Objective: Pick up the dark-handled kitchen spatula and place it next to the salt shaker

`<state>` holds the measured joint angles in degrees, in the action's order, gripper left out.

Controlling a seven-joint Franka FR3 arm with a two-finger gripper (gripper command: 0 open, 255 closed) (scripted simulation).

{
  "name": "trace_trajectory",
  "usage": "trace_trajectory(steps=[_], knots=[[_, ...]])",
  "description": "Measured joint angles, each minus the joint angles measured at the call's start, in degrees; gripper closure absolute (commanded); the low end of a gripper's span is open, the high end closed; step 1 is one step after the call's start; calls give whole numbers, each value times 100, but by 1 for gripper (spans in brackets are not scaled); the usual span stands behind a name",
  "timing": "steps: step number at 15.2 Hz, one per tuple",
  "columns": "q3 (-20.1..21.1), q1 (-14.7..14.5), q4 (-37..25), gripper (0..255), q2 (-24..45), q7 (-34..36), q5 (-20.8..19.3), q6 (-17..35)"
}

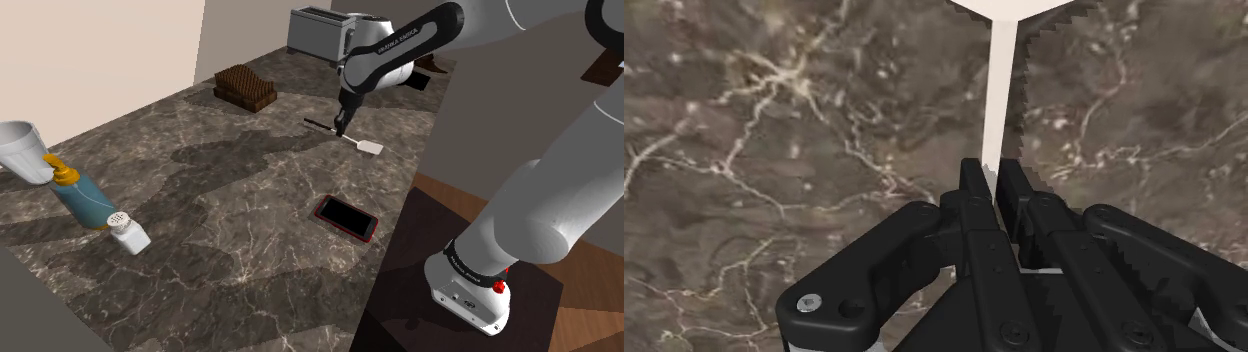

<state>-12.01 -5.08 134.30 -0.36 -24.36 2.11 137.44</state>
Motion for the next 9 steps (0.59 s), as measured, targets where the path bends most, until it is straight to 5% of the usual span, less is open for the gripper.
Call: trace_trajectory(steps=[9], knots=[[5,8,-279,255,-403,100,-132,-670]])
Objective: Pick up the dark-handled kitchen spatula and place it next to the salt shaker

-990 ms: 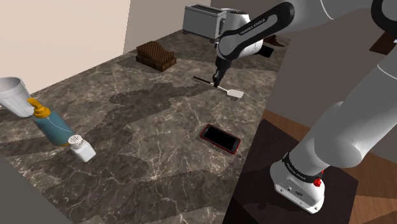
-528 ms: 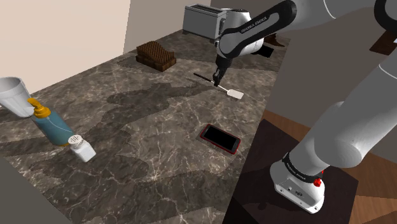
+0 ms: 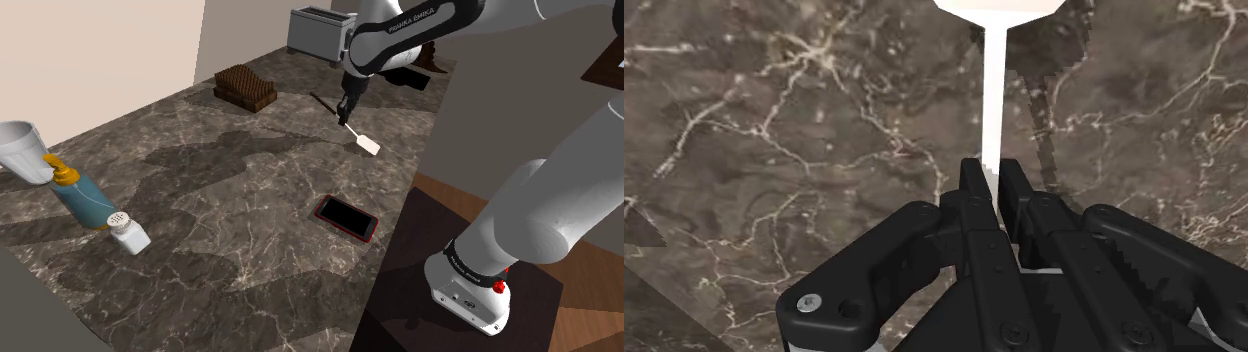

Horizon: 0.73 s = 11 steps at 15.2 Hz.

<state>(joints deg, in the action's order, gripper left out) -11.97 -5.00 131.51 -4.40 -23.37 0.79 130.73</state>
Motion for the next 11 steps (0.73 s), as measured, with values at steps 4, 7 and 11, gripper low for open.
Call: trace_trajectory(steps=[4,7,11], knots=[[9,1,-151,255,-149,36,-41,-298],[20,-1,-295,255,-246,66,-67,-536],[37,-5,-470,255,-379,107,-99,-842]])
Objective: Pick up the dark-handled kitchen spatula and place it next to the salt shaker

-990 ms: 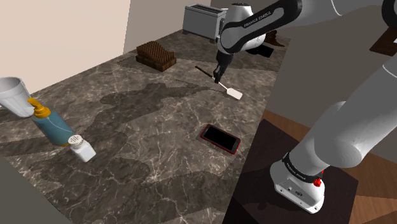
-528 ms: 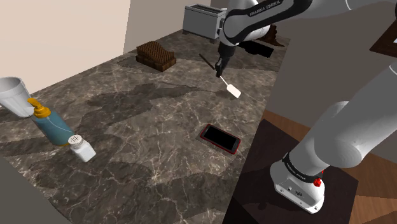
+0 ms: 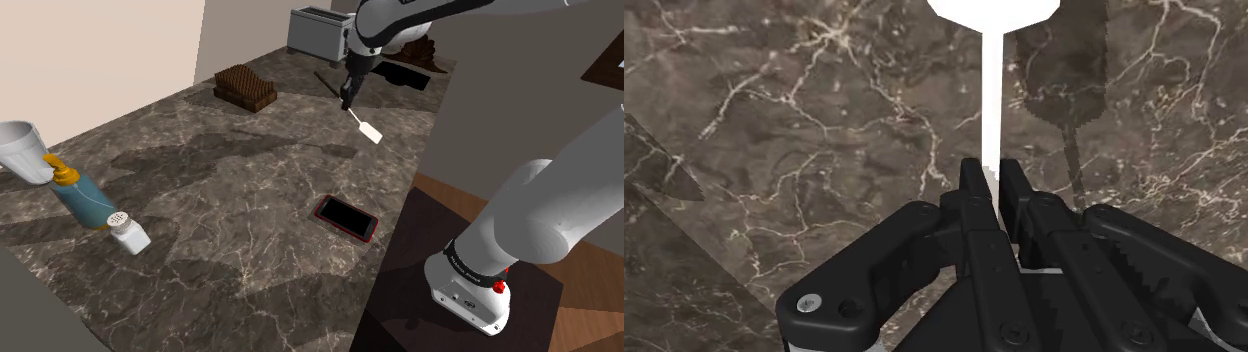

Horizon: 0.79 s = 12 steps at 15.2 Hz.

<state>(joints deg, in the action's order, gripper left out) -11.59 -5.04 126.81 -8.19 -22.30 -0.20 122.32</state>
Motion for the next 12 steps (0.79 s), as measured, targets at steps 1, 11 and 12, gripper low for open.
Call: trace_trajectory(steps=[1,11,12], knots=[[-6,7,-43,255,-33,-10,-7,-76],[17,4,-625,255,-214,31,-42,-834],[63,-26,-614,255,-250,107,-45,-858]])
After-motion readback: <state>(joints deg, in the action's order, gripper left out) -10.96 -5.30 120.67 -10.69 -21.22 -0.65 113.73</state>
